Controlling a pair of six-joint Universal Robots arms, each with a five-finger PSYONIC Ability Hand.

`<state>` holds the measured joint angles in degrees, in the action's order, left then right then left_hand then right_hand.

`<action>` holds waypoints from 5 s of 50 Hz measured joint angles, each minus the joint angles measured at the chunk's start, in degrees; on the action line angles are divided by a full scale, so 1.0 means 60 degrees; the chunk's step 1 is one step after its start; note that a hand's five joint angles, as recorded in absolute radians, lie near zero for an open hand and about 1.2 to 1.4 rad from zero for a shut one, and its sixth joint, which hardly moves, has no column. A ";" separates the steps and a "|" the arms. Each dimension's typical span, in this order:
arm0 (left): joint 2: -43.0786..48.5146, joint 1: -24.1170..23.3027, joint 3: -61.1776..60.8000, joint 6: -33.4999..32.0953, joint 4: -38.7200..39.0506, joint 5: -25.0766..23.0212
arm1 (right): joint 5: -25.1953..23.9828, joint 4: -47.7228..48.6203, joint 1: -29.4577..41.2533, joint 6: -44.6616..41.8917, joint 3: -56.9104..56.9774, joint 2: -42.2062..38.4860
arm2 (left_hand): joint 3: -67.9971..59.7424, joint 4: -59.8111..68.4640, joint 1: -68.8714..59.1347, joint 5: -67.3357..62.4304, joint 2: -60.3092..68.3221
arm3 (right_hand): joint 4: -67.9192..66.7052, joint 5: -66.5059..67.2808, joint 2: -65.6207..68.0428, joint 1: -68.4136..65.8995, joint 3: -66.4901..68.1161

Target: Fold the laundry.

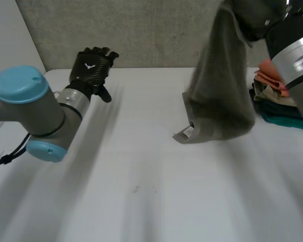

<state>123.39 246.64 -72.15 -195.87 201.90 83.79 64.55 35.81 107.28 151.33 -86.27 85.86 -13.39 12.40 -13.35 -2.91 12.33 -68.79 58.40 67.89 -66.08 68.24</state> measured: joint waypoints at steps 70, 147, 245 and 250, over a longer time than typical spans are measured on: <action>-0.1052 -0.2812 -0.3573 0.2327 -0.4435 0.0864 | 0.3496 -0.3915 0.0299 -0.0649 0.0279 -0.0218 | -0.1599 0.1765 -0.1565 -0.1721 0.1777 | -0.0002 -0.0002 0.0000 0.0000 0.0000; -0.0327 -0.3192 -0.3253 0.3230 -0.2854 0.1271 | 0.2400 -0.6478 -0.1556 -0.0879 0.0396 0.1018 | -0.3167 0.3420 -0.3248 -0.3366 0.3367 | -0.0003 0.0002 0.0000 0.0005 0.0001; -0.1891 0.1035 0.0351 -0.0863 0.1771 0.1599 | 0.4601 -0.3213 0.0526 -0.1456 0.2006 -0.3665 | -0.9163 0.9398 -0.8885 -0.8748 0.9402 | 0.7419 -0.7555 -0.7197 0.6820 -0.7215; -0.2326 0.1120 -0.0422 -0.0857 0.1728 0.1529 | 0.4455 -0.4443 0.1131 -0.0305 0.0987 -0.3498 | -0.9163 0.9398 -0.8885 -0.8748 0.9404 | 0.7431 -0.7639 -0.7197 0.6820 -0.7215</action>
<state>109.43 253.36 -74.68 -201.02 212.27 92.96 91.28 9.15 114.07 149.50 -80.35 64.88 -68.37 68.79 -66.66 -55.40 68.75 -24.21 12.57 24.71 -25.16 24.95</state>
